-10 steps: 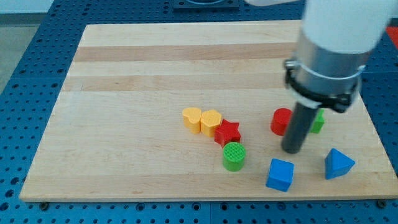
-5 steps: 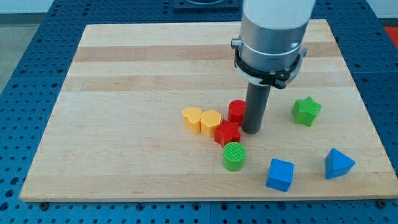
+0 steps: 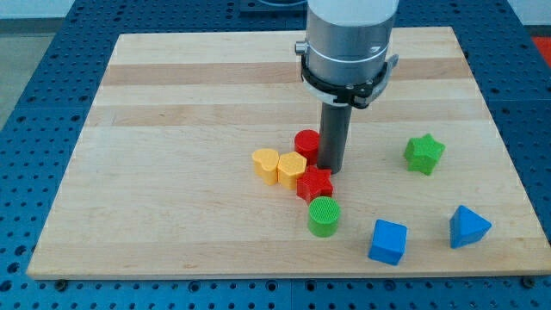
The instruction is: Separate red star from yellow hexagon
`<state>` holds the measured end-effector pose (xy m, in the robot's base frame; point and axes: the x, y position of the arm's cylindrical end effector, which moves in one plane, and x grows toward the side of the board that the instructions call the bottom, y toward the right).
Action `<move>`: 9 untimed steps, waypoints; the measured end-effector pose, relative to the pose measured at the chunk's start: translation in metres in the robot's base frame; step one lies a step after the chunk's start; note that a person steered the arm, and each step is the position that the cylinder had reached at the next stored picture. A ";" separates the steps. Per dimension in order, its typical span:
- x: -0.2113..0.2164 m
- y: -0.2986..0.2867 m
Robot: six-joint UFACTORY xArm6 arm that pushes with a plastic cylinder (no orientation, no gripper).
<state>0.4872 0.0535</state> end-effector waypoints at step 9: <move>0.032 -0.100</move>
